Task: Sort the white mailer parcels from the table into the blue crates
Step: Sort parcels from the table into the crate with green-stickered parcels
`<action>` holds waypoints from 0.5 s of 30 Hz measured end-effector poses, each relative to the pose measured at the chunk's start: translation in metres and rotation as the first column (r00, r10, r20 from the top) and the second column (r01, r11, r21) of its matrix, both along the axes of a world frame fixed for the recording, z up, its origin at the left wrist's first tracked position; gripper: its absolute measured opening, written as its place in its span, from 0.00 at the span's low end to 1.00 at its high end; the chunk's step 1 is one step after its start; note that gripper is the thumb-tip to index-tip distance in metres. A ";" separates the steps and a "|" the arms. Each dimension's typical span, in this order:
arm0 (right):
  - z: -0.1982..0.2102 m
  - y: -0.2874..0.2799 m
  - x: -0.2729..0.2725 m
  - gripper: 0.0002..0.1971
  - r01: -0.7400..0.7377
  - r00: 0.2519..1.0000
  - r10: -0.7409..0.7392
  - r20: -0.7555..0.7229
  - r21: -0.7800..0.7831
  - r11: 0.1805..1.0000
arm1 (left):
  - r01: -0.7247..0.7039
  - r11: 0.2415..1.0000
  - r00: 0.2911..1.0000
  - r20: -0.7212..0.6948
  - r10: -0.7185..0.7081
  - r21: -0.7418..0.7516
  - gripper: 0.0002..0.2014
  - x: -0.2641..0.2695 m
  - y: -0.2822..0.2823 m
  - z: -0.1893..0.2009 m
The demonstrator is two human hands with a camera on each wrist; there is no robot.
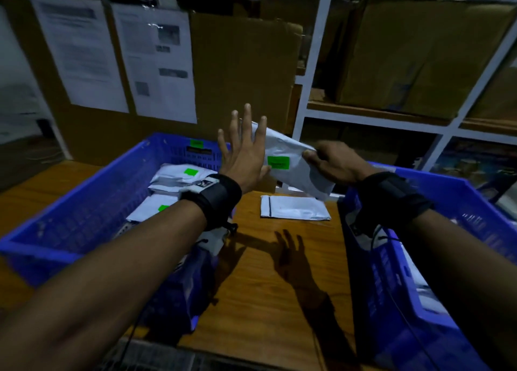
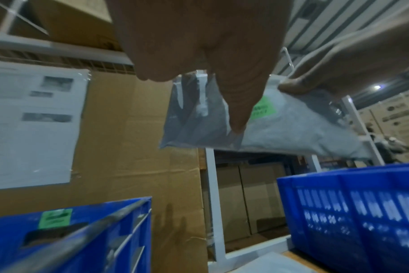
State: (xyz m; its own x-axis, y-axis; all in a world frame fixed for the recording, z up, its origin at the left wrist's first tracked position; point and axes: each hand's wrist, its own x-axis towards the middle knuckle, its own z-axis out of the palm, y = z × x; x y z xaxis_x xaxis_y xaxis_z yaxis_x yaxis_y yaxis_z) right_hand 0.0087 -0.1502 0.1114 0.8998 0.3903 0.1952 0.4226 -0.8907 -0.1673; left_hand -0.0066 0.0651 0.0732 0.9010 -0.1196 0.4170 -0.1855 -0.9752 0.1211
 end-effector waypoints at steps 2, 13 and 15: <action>0.002 0.013 -0.003 0.20 -0.011 0.999 0.011 0.053 -0.003 1.000 | -0.041 0.997 0.999 -0.028 0.039 -0.068 0.52 -0.008 0.010 0.009; 0.013 0.124 -0.008 0.22 0.045 0.969 -0.040 0.245 -0.015 0.999 | -0.083 0.984 0.995 0.038 0.090 -0.161 0.49 -0.014 0.099 0.031; 0.012 0.151 -0.001 0.22 0.060 0.965 -0.058 0.254 0.002 0.998 | -0.071 0.983 0.995 0.054 0.081 -0.170 0.49 -0.009 0.121 0.029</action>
State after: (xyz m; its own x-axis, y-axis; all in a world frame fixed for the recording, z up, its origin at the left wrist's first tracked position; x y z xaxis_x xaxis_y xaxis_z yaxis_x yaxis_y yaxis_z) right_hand 0.0081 0.0004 0.1237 0.8426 0.3396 0.4180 0.3971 -0.9160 -0.0562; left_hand -0.0155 0.1856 0.1018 0.8774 0.0246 0.4792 -0.1236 -0.9534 0.2752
